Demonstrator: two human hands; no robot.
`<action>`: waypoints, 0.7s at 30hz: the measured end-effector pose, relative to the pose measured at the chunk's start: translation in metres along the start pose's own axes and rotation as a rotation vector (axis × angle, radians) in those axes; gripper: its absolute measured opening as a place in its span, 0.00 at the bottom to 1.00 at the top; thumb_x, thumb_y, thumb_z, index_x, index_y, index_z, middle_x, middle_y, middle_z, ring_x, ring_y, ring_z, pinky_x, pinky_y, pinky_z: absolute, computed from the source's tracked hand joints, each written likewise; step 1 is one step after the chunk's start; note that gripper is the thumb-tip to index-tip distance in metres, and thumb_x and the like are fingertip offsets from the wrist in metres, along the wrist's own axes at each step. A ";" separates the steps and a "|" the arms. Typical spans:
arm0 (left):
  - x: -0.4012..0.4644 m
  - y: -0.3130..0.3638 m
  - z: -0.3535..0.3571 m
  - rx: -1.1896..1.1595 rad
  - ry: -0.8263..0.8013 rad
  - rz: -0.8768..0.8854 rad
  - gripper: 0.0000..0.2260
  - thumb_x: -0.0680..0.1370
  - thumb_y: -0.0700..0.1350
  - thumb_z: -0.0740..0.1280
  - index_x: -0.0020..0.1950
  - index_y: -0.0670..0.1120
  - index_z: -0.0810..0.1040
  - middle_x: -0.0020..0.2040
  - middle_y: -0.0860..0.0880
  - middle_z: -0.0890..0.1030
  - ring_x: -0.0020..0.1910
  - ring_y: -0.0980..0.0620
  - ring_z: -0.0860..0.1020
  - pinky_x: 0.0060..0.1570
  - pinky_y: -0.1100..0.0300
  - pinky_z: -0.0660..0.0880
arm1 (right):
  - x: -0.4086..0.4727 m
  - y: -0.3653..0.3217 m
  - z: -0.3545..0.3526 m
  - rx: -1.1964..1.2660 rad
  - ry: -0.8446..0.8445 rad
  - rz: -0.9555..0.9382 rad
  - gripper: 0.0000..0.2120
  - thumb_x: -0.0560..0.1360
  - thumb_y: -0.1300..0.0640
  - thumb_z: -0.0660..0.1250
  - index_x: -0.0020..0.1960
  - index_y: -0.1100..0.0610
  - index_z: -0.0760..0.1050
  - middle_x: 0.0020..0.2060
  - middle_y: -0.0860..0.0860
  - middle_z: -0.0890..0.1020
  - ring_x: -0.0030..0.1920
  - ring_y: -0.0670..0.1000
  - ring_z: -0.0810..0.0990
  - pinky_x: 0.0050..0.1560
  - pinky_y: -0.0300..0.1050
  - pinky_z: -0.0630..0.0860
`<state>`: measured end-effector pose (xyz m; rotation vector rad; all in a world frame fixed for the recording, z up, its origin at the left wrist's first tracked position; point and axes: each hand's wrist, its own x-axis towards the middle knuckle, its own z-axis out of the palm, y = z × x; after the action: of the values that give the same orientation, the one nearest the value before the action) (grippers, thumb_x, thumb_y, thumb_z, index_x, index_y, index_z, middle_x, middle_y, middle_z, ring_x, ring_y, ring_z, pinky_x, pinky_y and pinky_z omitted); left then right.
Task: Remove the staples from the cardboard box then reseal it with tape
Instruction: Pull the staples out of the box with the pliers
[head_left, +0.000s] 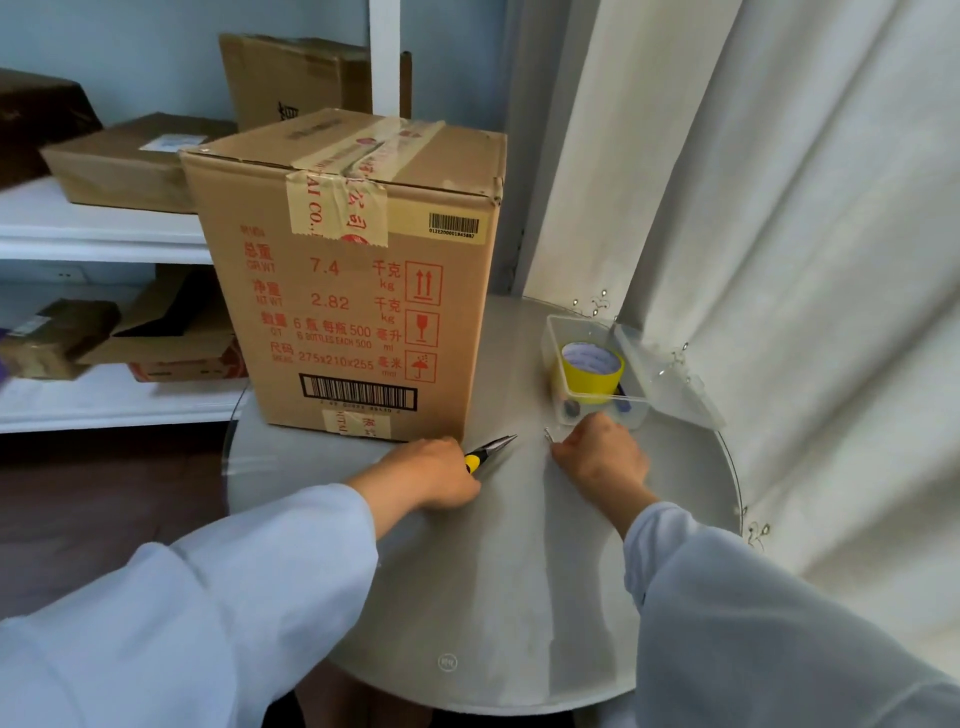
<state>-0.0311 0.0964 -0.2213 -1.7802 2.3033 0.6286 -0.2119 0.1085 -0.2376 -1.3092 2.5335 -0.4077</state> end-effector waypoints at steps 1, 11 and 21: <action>0.001 -0.001 0.001 0.001 0.001 0.000 0.20 0.78 0.53 0.61 0.66 0.43 0.68 0.64 0.43 0.74 0.59 0.42 0.76 0.46 0.58 0.69 | 0.002 0.003 -0.001 0.021 0.004 0.016 0.21 0.73 0.42 0.66 0.59 0.55 0.75 0.59 0.56 0.78 0.61 0.58 0.76 0.58 0.47 0.71; 0.006 -0.002 0.006 0.003 -0.010 -0.004 0.21 0.77 0.53 0.62 0.67 0.44 0.67 0.65 0.44 0.73 0.63 0.43 0.72 0.54 0.56 0.70 | 0.004 0.009 0.007 0.079 0.065 0.017 0.12 0.78 0.52 0.61 0.59 0.54 0.75 0.59 0.58 0.76 0.61 0.60 0.74 0.57 0.48 0.71; 0.003 -0.004 0.009 -0.012 -0.006 -0.011 0.20 0.77 0.52 0.62 0.66 0.44 0.66 0.65 0.43 0.73 0.63 0.42 0.72 0.57 0.54 0.70 | 0.008 0.015 0.004 0.130 -0.018 0.019 0.15 0.76 0.51 0.64 0.59 0.58 0.74 0.58 0.60 0.77 0.59 0.61 0.76 0.57 0.48 0.72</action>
<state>-0.0293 0.0968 -0.2311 -1.7925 2.2883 0.6464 -0.2265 0.1101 -0.2473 -1.2348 2.4575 -0.5452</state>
